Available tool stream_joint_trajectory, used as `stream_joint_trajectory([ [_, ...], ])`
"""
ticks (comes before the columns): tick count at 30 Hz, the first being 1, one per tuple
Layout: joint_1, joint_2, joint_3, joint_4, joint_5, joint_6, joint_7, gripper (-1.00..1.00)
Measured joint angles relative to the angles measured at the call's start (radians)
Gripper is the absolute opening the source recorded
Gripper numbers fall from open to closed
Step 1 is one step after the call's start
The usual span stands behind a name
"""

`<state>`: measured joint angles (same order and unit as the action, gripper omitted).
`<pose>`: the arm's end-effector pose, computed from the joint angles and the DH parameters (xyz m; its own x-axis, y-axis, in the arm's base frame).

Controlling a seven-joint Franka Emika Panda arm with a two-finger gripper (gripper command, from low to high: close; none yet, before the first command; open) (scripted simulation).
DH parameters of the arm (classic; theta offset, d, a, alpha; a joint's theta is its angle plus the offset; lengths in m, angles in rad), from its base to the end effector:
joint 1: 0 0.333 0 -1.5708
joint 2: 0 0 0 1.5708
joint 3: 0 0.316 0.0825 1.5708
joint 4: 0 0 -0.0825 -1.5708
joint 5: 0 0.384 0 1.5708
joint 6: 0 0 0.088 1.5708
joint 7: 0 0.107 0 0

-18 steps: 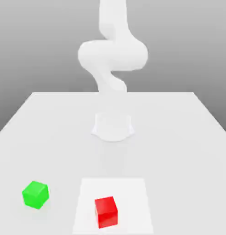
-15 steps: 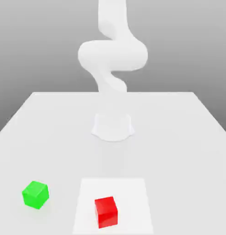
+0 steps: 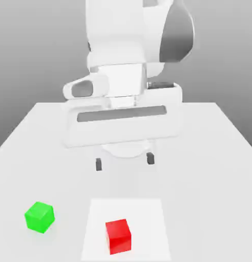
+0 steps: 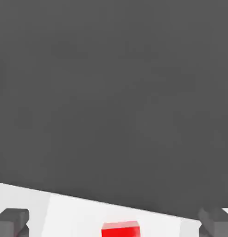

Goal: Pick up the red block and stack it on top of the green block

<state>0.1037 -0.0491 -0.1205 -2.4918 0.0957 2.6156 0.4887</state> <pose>0.4820 -0.0101 0.3213 0.8237 -0.5548 0.1173 -0.5396 -0.8304 -0.1386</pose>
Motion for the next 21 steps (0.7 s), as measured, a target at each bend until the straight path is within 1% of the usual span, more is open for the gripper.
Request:
stream_joint_trajectory([
  [6,-0.007,0.211,-0.005,-0.049,-0.034,0.101,-0.04,0.0],
  [10,-0.029,0.356,0.023,-0.034,-0.001,0.216,-0.071,0.0],
  [11,-0.036,0.388,0.032,-0.029,0.008,0.243,-0.078,-1.0],
  [17,-0.041,0.404,0.038,-0.027,0.011,0.255,-0.08,-1.0],
  [21,-0.026,0.308,0.017,-0.042,-0.021,0.175,-0.056,-1.0],
])
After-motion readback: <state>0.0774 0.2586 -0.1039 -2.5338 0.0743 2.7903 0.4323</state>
